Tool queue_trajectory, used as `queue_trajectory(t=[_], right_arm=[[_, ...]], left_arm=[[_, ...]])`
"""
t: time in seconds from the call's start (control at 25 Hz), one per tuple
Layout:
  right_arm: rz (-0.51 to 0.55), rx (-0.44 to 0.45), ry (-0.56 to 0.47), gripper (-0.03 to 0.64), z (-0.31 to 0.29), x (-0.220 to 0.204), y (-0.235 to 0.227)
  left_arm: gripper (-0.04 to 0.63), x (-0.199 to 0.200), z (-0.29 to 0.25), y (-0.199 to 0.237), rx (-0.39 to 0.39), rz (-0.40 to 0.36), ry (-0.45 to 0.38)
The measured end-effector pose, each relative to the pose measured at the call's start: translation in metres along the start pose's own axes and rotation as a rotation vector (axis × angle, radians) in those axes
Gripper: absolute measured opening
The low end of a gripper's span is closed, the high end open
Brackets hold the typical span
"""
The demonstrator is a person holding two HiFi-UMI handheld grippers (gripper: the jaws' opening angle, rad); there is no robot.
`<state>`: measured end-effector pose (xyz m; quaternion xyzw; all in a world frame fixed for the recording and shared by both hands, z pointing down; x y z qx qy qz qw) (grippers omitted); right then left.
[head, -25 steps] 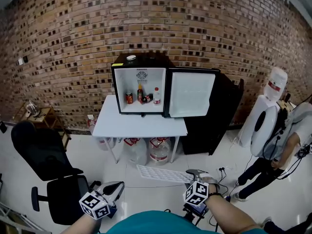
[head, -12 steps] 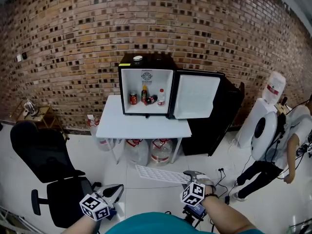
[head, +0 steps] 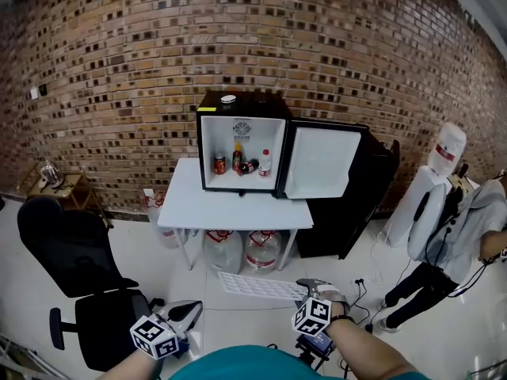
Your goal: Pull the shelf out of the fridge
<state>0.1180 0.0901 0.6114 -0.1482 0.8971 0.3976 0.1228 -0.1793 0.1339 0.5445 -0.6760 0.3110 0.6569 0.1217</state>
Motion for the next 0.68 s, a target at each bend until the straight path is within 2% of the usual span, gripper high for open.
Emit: queue_trajectory(t=[0.68], right_arm=[[0.016,0.004,-0.002,0.12,-0.005,0.002,-0.0087]], left_arm=[[0.0,0.0073,-0.0044,0.0055,0.011,0.004,-0.01]])
Point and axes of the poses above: the fingertips, and each gripper's own axes: z backward along the fingers, y to its left, x out of its top, the point moved 3 cm from there along z, backward along the fingers, and after that the axes turned 2 degrees about -x, right-handed, at the moved point
